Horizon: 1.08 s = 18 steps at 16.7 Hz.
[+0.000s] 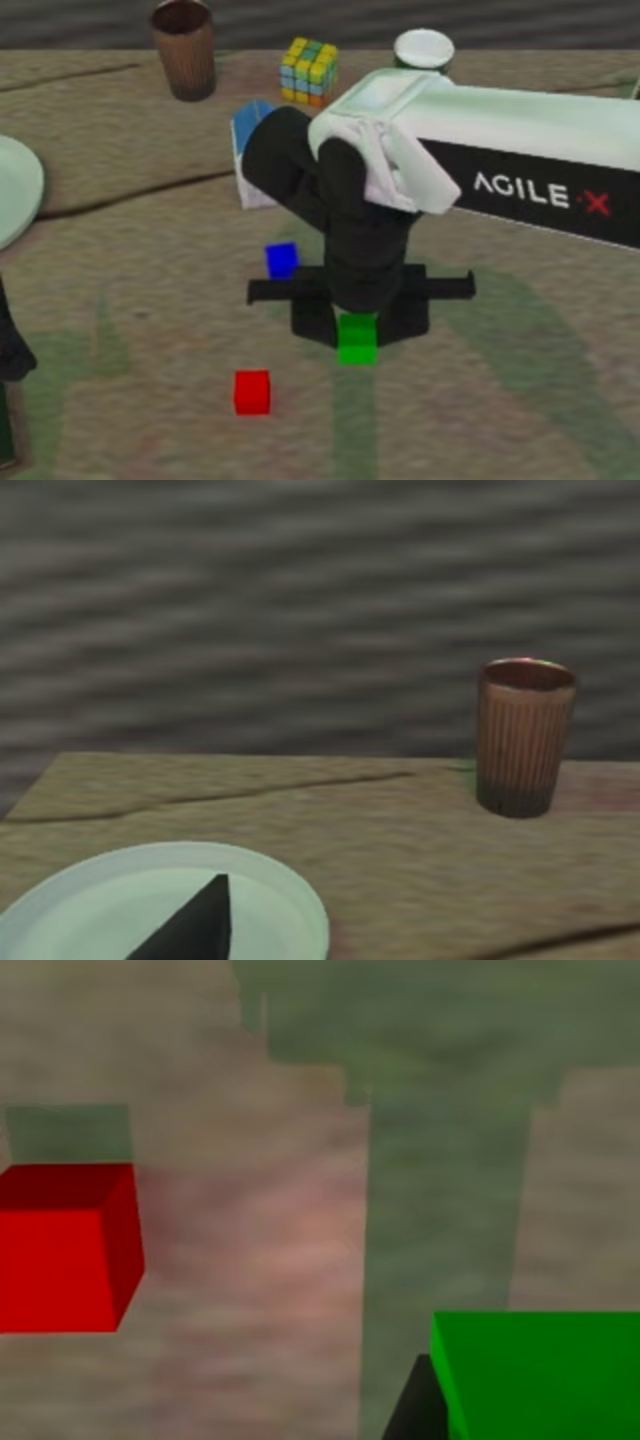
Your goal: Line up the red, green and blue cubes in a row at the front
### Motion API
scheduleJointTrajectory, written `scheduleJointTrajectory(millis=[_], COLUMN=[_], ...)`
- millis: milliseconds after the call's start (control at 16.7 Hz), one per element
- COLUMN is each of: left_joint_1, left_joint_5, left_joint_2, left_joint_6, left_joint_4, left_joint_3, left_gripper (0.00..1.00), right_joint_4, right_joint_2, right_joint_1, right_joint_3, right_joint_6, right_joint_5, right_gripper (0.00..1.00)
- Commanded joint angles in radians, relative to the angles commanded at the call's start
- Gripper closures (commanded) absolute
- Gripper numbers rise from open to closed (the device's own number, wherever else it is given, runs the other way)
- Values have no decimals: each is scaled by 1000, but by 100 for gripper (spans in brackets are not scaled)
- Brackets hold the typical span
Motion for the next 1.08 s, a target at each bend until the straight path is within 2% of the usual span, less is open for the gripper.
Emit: scheduleJointTrajectory(millis=[120,480,840,1080], left_joint_1=[0,0,0,0], left_joint_5=[0,0,0,0], left_joint_2=[0,0,0,0], left_joint_6=[0,0,0,0], left_joint_4=[0,0,0,0], left_joint_3=[0,0,0,0], left_gripper=[0,0,0,0], right_joint_4=[6,24,216,250], right_joint_2=[-20,-14,51,65], right_joint_1=[43,45,48,50], right_joint_3=[-19,-30,-152,-175], right_joint_6=[41,45,49,50], right_joint_5=[1,0,1,2], right_gripper=[100,100,100,100])
